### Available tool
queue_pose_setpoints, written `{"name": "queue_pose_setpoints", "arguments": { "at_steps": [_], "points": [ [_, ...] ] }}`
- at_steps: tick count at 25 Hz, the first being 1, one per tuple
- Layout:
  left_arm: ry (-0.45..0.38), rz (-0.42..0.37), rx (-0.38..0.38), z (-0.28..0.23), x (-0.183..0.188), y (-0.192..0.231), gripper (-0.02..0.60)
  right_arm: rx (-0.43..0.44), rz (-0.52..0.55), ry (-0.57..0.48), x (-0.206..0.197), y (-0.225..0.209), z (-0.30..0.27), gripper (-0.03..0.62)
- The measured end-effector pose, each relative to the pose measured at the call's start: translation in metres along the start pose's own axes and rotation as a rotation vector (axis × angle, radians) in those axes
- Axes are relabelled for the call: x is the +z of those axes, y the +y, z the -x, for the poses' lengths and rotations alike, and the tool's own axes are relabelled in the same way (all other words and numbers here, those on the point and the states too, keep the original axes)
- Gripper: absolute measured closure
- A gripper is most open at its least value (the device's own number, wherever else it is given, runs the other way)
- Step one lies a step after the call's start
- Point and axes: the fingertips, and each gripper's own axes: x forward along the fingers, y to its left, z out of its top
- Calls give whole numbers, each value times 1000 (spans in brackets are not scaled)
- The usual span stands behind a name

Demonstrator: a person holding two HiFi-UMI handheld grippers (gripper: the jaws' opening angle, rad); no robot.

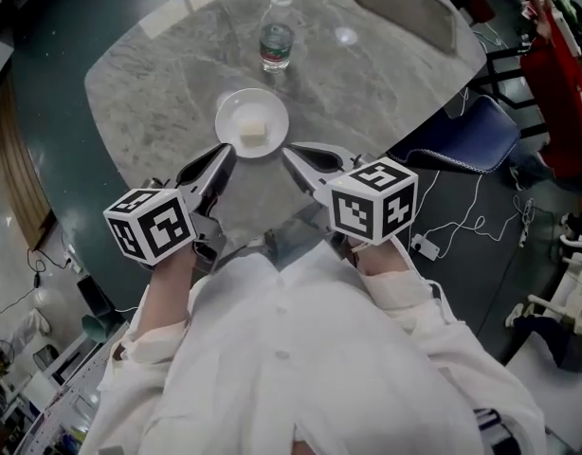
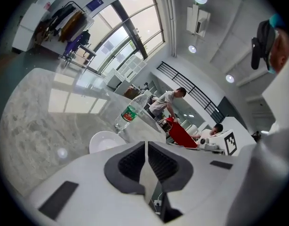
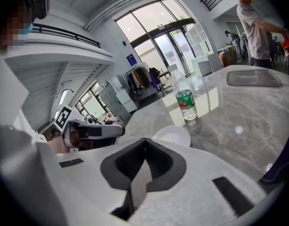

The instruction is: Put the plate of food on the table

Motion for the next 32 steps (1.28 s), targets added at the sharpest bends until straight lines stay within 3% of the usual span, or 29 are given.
{"name": "queue_pose_setpoints", "arguments": {
  "at_steps": [12,32],
  "points": [
    [-12,8,-28,9,-12,-22,555,-20,2,-82,4,16,18,592],
    [20,25,-19,-3,-18,-20,557,47,37,-32,8,17,6,592]
  ]
}}
